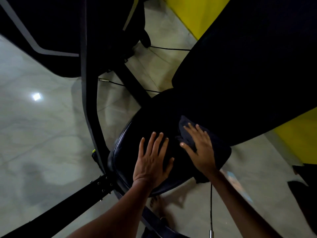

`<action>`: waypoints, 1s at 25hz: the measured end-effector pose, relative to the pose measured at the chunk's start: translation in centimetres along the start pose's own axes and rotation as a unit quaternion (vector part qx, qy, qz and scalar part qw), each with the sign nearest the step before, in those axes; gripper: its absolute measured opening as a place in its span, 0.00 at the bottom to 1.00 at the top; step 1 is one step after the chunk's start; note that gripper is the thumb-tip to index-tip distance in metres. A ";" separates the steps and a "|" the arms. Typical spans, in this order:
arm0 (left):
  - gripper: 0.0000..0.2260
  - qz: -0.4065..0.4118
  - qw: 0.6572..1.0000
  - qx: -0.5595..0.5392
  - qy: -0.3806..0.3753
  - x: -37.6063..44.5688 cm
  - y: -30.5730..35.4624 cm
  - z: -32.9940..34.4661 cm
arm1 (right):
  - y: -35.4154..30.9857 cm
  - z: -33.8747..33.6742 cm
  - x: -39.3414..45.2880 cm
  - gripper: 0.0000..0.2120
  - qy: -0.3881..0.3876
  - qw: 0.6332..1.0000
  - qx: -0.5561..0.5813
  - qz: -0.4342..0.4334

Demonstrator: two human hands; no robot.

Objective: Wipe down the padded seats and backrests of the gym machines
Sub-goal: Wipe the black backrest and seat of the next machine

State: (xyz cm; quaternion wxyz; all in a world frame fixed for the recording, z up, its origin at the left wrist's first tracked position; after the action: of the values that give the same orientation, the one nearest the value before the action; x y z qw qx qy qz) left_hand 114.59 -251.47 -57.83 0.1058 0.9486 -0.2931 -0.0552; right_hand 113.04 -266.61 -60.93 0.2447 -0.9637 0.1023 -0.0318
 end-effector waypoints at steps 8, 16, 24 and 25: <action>0.28 0.003 1.000 0.011 0.003 0.0 -0.3 -0.1 | -0.5 1.9 13.1 0.28 -0.039 0.995 -0.038 0.081; 0.28 -0.017 0.999 -0.007 0.049 0.0 0.0 -1.1 | 0.3 -0.3 4.2 0.32 -0.047 0.998 0.004 -0.052; 0.31 -0.214 0.958 -0.076 0.174 -4.4 -6.2 -3.3 | -4.0 2.0 9.5 0.27 -0.060 0.998 0.002 -0.024; 0.34 -0.266 0.946 -0.096 0.161 -5.2 -7.5 -2.9 | -5.3 1.9 7.2 0.27 -0.065 0.995 0.011 -0.071</action>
State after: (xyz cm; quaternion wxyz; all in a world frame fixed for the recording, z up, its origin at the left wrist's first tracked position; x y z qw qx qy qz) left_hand 114.89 -241.97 -56.56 0.2238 0.9736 -0.0027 0.0443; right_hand 121.24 -262.70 -60.03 0.2583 -0.9658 0.0176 0.0122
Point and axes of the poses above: each hand's wrist, its own x-axis towards the middle knuckle, its own z-axis out of the palm, y = z × x, the point moved 9 cm from there along x, towards the middle knuckle, and after that the axes turned 9 degrees about -x, right-handed, at the moved point
